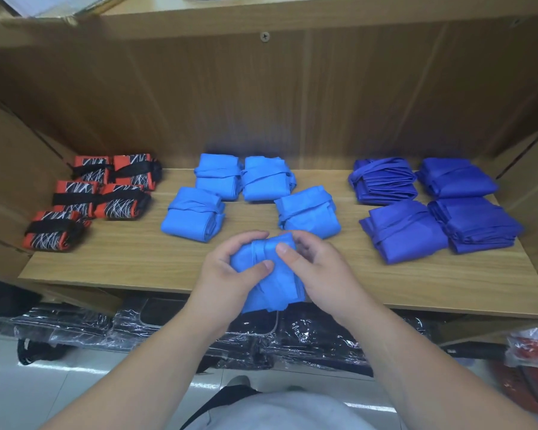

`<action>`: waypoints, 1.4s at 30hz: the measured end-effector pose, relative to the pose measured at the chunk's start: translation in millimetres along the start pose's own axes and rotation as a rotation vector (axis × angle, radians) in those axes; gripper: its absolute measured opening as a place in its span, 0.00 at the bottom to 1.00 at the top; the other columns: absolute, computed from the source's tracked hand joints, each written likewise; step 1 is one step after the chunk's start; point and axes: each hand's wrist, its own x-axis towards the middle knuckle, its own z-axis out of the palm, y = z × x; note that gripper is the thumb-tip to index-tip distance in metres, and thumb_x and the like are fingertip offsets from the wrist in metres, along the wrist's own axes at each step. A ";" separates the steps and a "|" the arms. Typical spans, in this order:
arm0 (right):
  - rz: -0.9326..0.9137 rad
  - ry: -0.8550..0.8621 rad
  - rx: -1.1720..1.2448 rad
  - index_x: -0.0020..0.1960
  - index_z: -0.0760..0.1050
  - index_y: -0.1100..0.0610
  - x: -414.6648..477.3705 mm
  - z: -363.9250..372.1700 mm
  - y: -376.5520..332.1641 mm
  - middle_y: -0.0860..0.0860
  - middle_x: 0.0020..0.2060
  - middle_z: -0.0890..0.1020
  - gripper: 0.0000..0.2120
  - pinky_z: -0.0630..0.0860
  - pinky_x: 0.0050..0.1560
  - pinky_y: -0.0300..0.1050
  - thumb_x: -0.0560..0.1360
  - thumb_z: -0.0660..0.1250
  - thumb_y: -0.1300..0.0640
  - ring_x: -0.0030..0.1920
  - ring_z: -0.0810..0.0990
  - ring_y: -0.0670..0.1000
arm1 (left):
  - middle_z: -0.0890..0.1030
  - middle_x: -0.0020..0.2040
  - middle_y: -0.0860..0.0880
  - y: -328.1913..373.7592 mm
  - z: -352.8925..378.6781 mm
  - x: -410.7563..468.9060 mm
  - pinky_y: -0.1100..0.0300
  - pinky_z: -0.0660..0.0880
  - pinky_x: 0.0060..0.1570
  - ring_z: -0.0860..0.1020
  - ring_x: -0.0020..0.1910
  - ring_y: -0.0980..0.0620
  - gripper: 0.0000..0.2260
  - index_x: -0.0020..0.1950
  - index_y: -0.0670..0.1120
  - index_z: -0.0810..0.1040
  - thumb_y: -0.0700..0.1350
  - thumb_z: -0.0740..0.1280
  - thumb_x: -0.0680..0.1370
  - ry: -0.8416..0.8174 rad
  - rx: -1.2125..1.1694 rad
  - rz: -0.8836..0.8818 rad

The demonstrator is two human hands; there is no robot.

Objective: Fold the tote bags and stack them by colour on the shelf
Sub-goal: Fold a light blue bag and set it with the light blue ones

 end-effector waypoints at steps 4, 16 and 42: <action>-0.241 0.239 -0.751 0.68 0.76 0.49 27.8 -29.5 -1.9 0.49 0.71 0.73 0.26 0.63 0.74 0.50 0.77 0.58 0.37 0.72 0.68 0.53 | 0.79 0.44 0.54 -10.0 -7.5 3.9 0.55 0.79 0.37 0.77 0.42 0.52 0.16 0.47 0.56 0.75 0.35 0.73 0.75 0.204 -0.037 -0.005; -0.199 0.121 -1.018 0.69 0.76 0.42 49.8 11.1 26.6 0.53 0.67 0.69 0.23 0.73 0.63 0.53 0.75 0.70 0.41 0.63 0.73 0.59 | 0.80 0.45 0.55 -18.1 -78.4 -2.5 0.59 0.75 0.39 0.79 0.41 0.55 0.08 0.54 0.54 0.74 0.43 0.66 0.78 0.648 -0.190 -0.013; -0.146 0.238 -1.149 0.81 0.50 0.39 58.3 48.2 47.8 0.51 0.82 0.49 0.33 0.65 0.73 0.60 0.78 0.51 0.32 0.79 0.59 0.57 | 0.72 0.72 0.41 -52.0 -168.0 41.2 0.41 0.70 0.64 0.73 0.65 0.37 0.31 0.66 0.46 0.79 0.66 0.68 0.72 -0.119 1.131 0.562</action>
